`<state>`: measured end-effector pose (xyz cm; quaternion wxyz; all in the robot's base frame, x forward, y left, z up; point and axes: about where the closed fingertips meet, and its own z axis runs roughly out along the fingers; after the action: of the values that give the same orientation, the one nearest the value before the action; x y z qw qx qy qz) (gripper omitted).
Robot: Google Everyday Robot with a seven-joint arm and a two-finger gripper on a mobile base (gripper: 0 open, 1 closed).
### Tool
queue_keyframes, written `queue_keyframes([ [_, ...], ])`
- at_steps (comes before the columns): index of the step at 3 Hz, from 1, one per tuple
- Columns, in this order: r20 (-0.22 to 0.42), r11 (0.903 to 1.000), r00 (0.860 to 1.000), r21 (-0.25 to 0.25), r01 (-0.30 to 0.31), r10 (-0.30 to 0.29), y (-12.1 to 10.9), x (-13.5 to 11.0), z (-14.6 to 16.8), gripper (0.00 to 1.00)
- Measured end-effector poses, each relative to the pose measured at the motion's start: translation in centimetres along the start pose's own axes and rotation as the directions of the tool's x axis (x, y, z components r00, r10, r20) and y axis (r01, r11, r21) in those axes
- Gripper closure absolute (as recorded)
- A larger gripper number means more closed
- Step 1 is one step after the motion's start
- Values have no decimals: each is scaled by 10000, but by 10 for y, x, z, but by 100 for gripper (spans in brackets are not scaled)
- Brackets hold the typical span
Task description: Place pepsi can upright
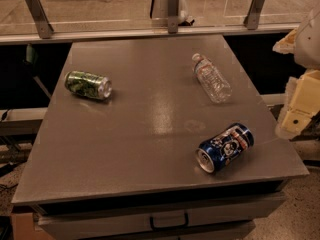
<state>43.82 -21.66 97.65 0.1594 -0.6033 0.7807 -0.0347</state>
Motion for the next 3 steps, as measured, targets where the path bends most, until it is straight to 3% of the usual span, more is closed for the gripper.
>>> queue_keyframes([
  [1,1,10000,10000,2,0,0,0,0,0,0],
  [2,267,9975,9973,-148,687,-683,4,-3,8,0],
  [3,862,9672,9665,-592,2470,-2416,30,-14,37,0],
])
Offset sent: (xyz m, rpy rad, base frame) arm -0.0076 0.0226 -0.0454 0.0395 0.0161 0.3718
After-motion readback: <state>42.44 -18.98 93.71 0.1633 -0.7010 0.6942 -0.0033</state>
